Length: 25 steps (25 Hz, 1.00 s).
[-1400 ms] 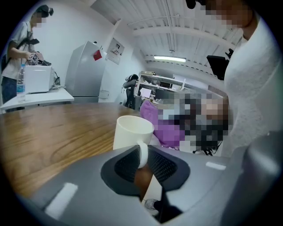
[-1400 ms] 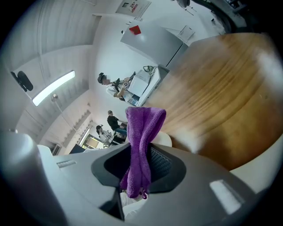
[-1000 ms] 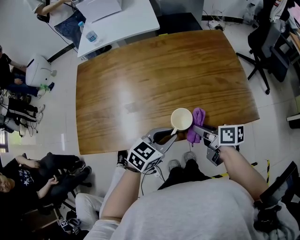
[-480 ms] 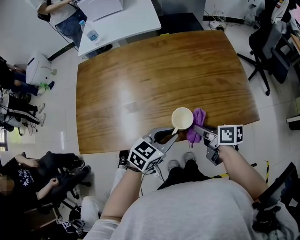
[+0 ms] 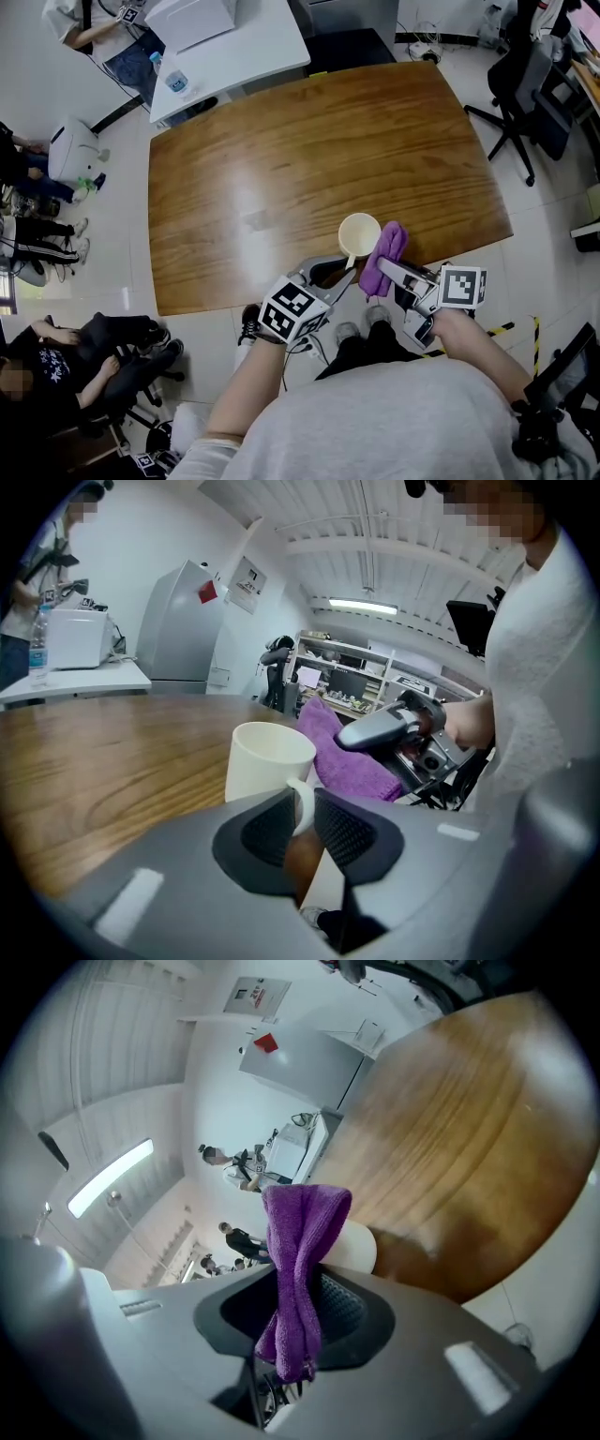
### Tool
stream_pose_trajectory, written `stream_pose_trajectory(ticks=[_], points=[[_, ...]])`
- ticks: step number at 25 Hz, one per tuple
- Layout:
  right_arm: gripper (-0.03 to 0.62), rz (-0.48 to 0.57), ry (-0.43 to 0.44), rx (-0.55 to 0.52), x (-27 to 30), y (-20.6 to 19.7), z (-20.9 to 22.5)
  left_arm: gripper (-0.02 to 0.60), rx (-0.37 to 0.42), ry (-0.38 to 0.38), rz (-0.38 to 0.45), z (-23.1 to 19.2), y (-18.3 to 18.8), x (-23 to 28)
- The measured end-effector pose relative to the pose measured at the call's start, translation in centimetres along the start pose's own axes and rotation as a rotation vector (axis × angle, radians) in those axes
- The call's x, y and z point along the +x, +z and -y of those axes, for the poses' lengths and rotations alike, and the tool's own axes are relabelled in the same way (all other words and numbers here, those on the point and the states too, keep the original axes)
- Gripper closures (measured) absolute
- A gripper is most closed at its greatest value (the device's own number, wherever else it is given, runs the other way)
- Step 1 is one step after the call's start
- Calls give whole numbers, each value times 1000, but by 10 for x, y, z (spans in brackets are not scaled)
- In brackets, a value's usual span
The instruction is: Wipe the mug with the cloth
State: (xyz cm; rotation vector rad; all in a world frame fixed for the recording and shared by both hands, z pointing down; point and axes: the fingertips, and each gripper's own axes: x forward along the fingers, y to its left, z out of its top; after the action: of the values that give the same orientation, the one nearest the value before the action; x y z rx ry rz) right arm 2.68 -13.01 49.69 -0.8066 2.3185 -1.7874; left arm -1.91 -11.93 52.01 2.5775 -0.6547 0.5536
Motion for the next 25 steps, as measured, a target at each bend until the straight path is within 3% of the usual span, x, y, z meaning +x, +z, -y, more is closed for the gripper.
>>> stream_pose_trajectory(ticks=[8, 20, 25], points=[[485, 61, -62, 138, 0, -8, 36, 532, 1, -28, -11, 8, 2, 9], [485, -38, -163, 51, 15, -12, 70, 535, 14, -55, -12, 8, 2, 12], [485, -47, -164, 40, 14, -10, 69, 468, -25, -63, 0, 4, -1, 12]])
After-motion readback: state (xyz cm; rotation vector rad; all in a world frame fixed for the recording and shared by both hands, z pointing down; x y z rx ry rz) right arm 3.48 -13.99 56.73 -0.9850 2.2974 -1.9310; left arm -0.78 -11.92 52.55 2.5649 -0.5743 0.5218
